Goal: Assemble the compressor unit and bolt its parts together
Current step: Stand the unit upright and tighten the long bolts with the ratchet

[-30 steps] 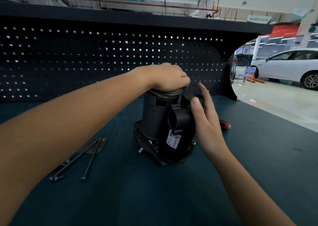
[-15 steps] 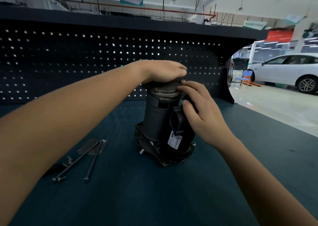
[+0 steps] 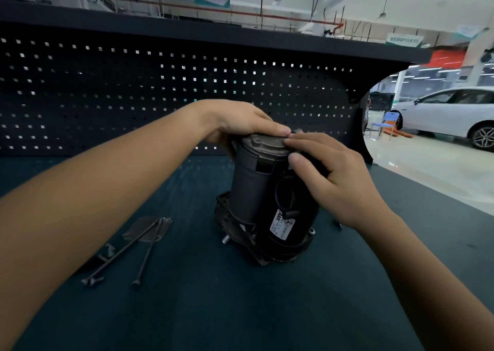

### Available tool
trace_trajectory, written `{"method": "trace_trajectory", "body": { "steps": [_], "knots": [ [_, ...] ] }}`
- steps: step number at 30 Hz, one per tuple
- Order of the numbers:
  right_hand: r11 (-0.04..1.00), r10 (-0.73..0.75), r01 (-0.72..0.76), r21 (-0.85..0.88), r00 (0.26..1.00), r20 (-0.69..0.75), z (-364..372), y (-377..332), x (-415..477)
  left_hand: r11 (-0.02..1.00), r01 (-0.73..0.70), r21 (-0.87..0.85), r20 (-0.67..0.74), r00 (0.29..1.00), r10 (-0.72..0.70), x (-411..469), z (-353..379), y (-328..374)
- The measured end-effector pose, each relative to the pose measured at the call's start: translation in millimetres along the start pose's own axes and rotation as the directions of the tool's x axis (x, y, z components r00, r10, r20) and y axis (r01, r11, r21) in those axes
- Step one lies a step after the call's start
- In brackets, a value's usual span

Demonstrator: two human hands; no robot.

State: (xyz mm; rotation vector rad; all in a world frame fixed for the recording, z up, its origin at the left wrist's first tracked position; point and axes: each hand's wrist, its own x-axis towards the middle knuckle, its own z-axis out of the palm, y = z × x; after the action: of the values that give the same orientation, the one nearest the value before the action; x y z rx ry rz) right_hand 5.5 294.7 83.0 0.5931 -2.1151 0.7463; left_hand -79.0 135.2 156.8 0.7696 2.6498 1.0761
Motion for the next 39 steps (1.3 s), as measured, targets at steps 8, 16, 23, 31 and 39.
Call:
{"method": "trace_trajectory", "body": {
  "steps": [8, 16, 23, 31, 39],
  "knots": [
    [0.982, -0.103, 0.094, -0.163, 0.993, -0.049, -1, -9, 12, 0.998, 0.024, -0.049, -0.143, 0.989, -0.031, 0, 5, -5],
    [0.985, -0.061, 0.065, -0.163, 0.998, 0.031, -6, -1, 22, 0.922, 0.116, -0.369, -0.12, 0.978, -0.171, -10, 1, -3],
    [0.972, -0.003, 0.03, -0.233, 0.993, 0.115, -10, -19, 24, 0.9, 0.139, -0.414, -0.184, 0.955, -0.232, -43, -21, -54],
    [0.919, 0.109, -0.02, -0.393, 0.973, 0.205, 0, -40, 20, 0.929, 0.329, -0.171, -0.285, 0.886, -0.366, -106, -27, -129],
    [0.9, 0.059, 0.015, -0.436, 0.986, 0.156, 6, -43, 15, 0.853, 0.46, 0.247, -0.5, 0.814, -0.295, -135, -30, -176]
  ]
}}
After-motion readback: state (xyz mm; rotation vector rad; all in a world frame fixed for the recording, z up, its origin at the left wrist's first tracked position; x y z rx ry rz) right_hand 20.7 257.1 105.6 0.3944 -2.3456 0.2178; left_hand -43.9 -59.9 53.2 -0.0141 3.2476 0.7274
